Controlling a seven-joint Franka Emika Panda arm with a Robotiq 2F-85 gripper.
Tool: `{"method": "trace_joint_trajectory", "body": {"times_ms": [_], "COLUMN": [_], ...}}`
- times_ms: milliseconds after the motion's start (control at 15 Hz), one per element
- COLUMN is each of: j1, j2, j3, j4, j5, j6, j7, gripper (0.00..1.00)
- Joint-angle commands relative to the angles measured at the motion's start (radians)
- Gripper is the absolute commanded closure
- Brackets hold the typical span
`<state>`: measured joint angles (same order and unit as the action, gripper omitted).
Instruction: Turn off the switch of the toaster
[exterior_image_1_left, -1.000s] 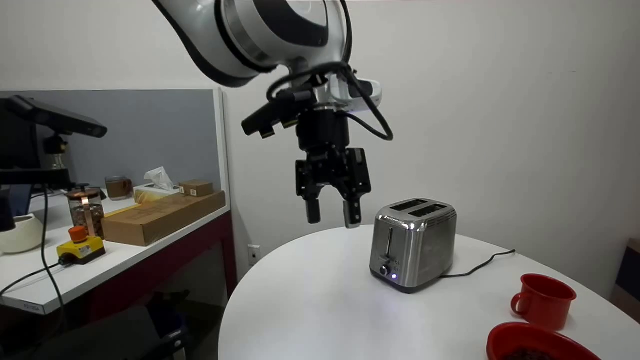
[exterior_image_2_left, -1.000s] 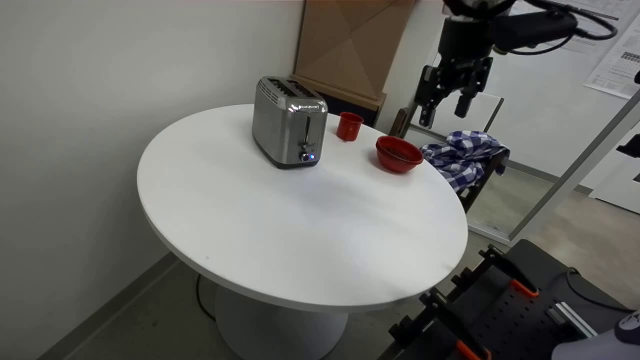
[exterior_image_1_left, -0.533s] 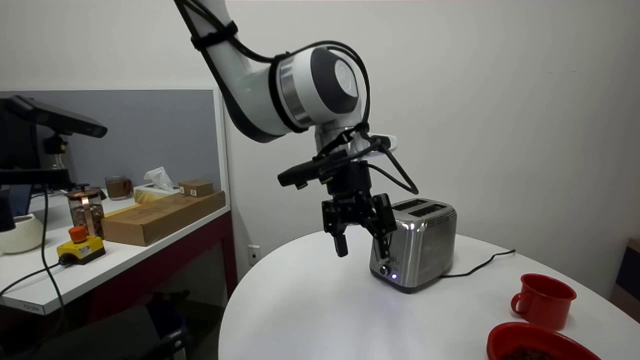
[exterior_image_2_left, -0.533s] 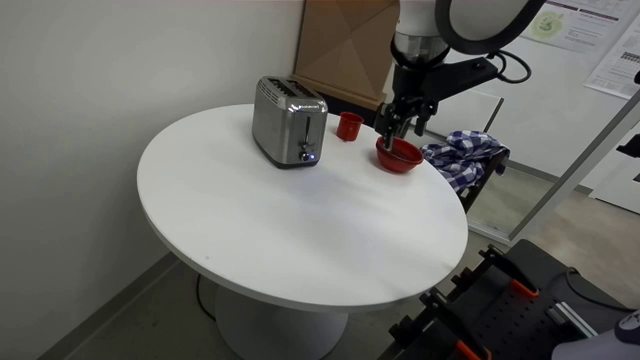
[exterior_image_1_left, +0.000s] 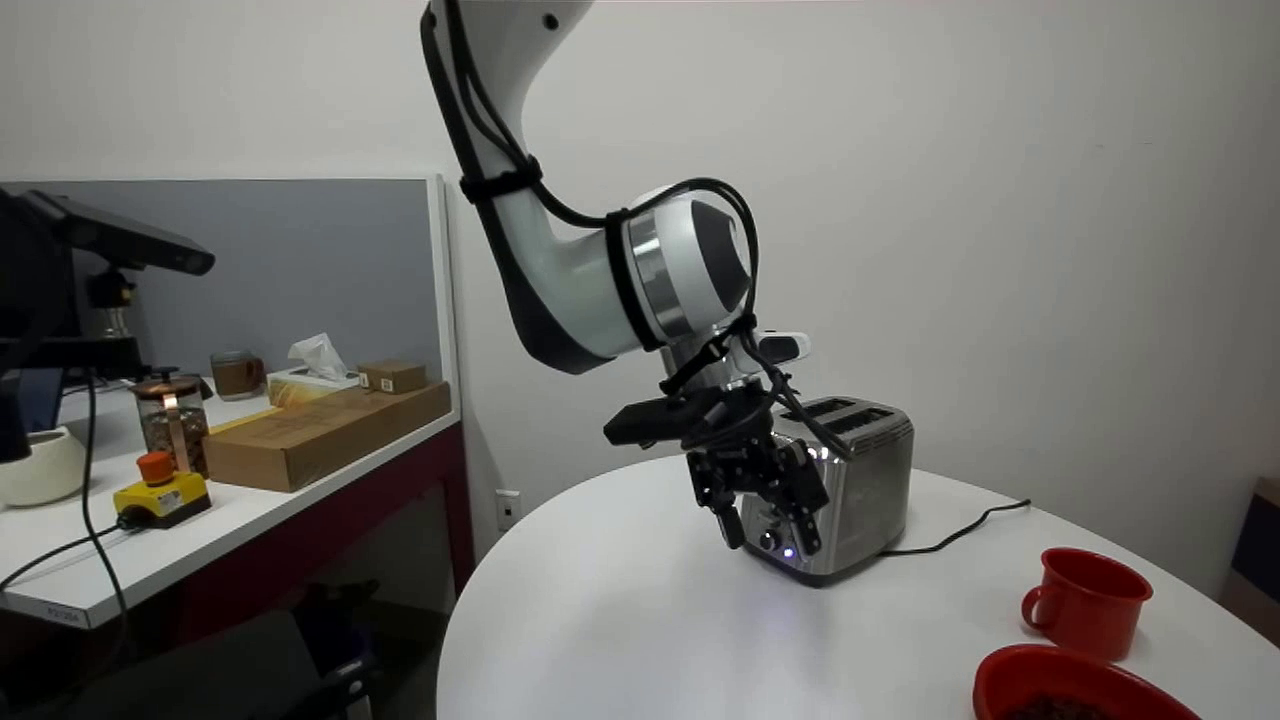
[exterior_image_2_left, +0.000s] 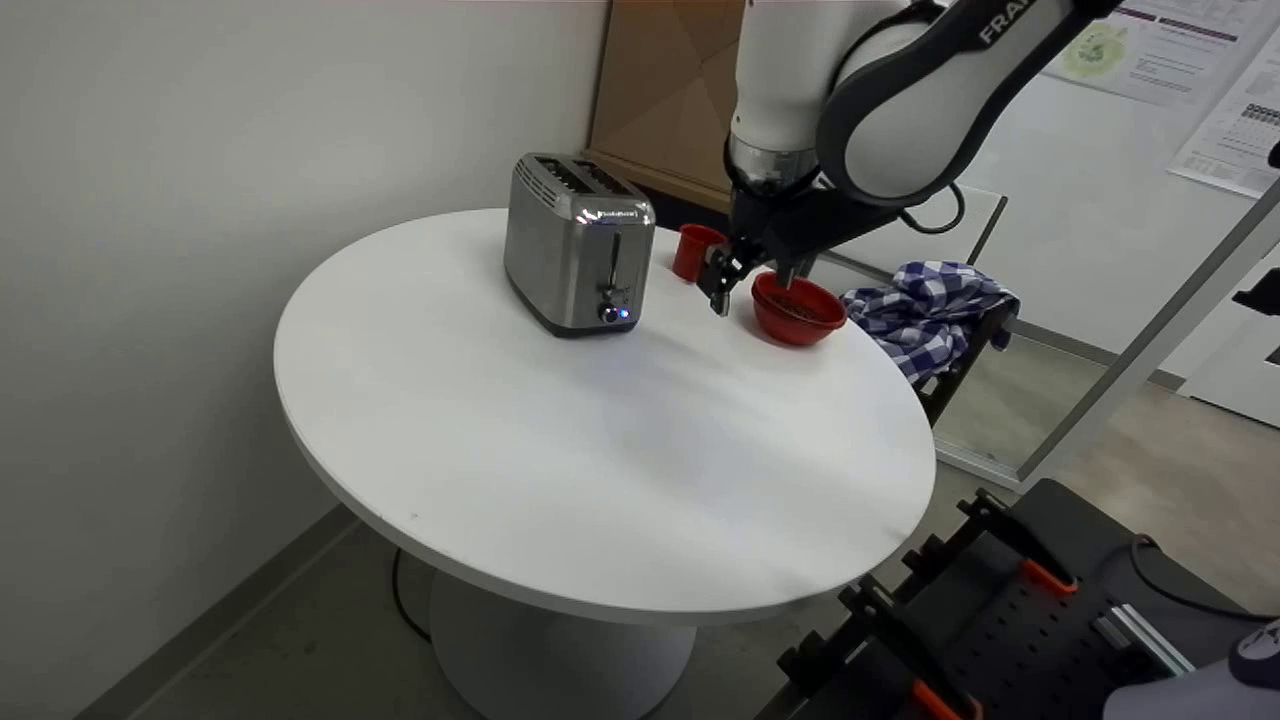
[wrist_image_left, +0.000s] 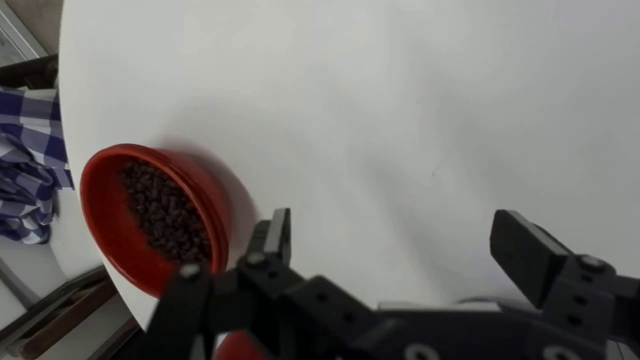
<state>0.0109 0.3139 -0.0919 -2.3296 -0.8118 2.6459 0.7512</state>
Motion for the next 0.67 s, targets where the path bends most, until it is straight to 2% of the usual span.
{"method": "trace_joint_trajectory", "body": {"times_ms": [0,333,533,600], "j1": [0.051,0.048,-0.022,0.022], "j2": [0.082,0.162,0.201,0.163], "j3": [-0.044,-0.040,0.027,-0.009], "j4": [0.061,0.115,0.139,0.105], "j5": [-0.108,-0.102,0.040,-0.022], "j6": [0.080,0.135,0.132,0.113], "j7": [0.163,0.238,0.135,0.192], "gripper": [0.00,0.00,0.00,0.00]}}
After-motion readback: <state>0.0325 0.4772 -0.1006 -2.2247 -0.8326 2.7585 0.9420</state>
